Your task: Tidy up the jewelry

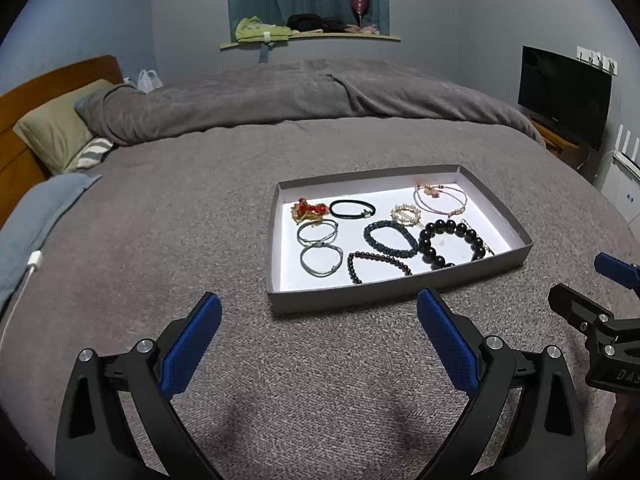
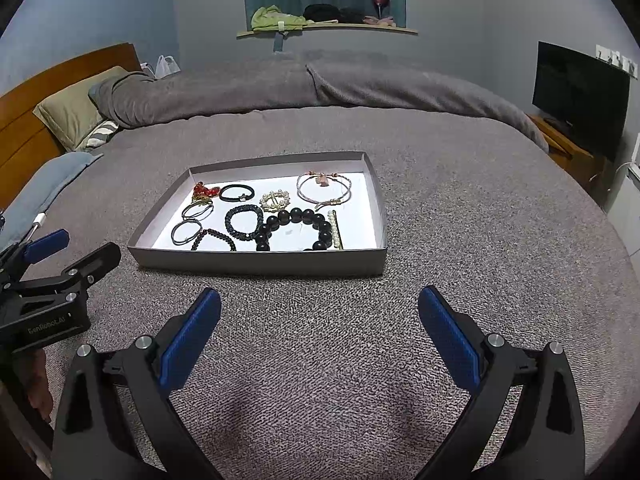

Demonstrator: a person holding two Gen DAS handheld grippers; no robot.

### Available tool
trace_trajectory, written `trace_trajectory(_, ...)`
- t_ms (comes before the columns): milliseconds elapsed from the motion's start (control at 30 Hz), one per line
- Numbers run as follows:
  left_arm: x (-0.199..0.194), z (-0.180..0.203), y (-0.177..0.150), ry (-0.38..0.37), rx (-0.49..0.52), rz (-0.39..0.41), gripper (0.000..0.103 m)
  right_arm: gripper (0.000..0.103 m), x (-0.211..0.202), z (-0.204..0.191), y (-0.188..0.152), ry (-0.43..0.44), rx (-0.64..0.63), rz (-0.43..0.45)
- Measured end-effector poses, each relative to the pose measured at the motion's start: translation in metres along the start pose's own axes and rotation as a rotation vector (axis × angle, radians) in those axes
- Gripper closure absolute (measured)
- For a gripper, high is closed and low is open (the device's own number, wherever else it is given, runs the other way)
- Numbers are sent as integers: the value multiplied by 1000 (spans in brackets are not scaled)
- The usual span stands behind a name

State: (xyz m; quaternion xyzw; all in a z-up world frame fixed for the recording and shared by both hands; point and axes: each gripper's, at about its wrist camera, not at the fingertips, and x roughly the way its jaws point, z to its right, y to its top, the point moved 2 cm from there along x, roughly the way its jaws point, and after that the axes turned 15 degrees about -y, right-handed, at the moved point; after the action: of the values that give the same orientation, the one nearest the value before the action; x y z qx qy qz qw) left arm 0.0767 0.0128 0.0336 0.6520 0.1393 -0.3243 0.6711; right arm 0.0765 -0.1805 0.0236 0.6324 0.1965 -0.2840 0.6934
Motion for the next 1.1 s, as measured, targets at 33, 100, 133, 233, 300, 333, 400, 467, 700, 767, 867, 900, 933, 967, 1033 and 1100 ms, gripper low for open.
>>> trace_trajectory(33, 0, 0, 0, 0, 2, -1, 6, 5, 0, 0, 0, 2, 0, -1)
trace_trajectory(100, 1, 0, -1, 1, 3, -5, 6, 5, 1, 0, 0, 3, 0, -3)
trace_trajectory(133, 2, 0, -1, 0, 2, -6, 6, 5, 0, 0, 0, 3, -1, -2)
trace_trajectory(233, 2, 0, -1, -1, 2, -8, 6, 5, 0, 0, 0, 1, -3, 2)
trace_trajectory(300, 1, 0, -1, -2, 1, -7, 6, 5, -1, 0, 1, -1, -4, 5)
trace_trajectory(333, 1, 0, 0, -1, 0, -6, 6, 5, -1, 1, 1, 0, -4, 5)
trace_trajectory(400, 1, 0, 0, 0, -1, -6, 6, 5, -1, 0, 1, 2, -4, 4)
trace_trajectory(467, 1, 0, 0, -1, 1, -5, 6, 5, -2, 0, 1, 1, -6, 5)
trace_trajectory(700, 0, 0, 0, -2, 2, -4, 6, 5, -7, -1, 2, 4, -9, 13)
trace_trajectory(767, 0, 0, 0, -1, 4, -4, 6, 5, -7, -1, 2, 4, -10, 13)
trace_trajectory(867, -1, 0, 0, -1, 5, -5, 6, 5, -7, -1, 1, 3, -10, 11)
trace_trajectory(900, -1, 0, 0, 1, 5, -4, 6, 5, -7, -1, 2, 3, -10, 12)
trace_trajectory(933, -1, 0, 0, 0, 5, -3, 6, 5, -7, -1, 2, 2, -11, 12)
trace_trajectory(967, -1, 0, 0, -1, 4, -4, 6, 5, -7, -1, 2, 1, -11, 11)
trace_trajectory(1033, -1, 0, 0, -1, 6, -3, 6, 5, -6, -1, 2, 2, -11, 11)
trace_trajectory(1100, -1, 0, 0, 1, 6, -5, 6, 5, -6, -1, 2, 2, -12, 10)
